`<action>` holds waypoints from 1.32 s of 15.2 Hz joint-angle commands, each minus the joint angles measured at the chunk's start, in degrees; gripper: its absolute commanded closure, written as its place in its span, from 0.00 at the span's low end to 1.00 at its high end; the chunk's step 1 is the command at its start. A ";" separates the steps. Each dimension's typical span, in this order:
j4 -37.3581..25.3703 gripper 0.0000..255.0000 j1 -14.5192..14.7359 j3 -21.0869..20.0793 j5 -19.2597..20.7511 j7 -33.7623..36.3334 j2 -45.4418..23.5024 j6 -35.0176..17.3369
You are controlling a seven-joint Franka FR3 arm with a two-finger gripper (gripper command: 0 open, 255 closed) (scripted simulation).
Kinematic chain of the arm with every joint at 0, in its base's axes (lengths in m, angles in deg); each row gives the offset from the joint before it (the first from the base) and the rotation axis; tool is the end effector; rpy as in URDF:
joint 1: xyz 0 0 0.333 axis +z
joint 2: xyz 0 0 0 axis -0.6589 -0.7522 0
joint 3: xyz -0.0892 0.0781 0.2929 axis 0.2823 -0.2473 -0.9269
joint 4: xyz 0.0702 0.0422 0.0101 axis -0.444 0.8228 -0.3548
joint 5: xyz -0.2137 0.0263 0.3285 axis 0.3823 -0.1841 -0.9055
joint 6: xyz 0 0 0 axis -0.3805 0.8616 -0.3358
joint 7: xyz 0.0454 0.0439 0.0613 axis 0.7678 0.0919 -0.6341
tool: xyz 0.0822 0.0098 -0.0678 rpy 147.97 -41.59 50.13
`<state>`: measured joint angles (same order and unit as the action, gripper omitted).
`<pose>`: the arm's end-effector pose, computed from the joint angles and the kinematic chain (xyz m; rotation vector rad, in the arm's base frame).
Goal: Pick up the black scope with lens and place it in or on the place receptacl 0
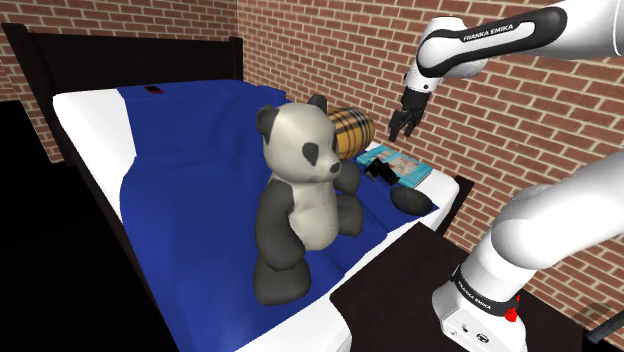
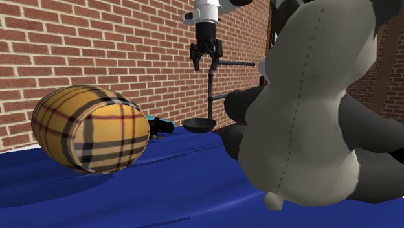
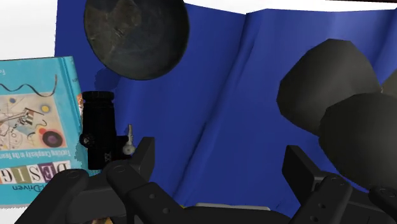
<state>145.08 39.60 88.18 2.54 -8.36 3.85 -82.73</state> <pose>0.3914 -0.1480 0.4712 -3.1291 0.0273 -0.0420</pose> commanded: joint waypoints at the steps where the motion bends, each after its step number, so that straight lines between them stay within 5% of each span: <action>1: -1.28 0.00 0.02 2.30 -0.65 -2.94 -4.06 -2.58; 11: -12.41 0.00 -0.55 11.21 -11.61 -20.64 -26.90 -10.56; 20: -29.45 0.00 -8.29 10.09 -25.31 -35.37 -49.53 -10.04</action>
<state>117.85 32.32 98.66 -21.54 -42.51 -43.35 -93.26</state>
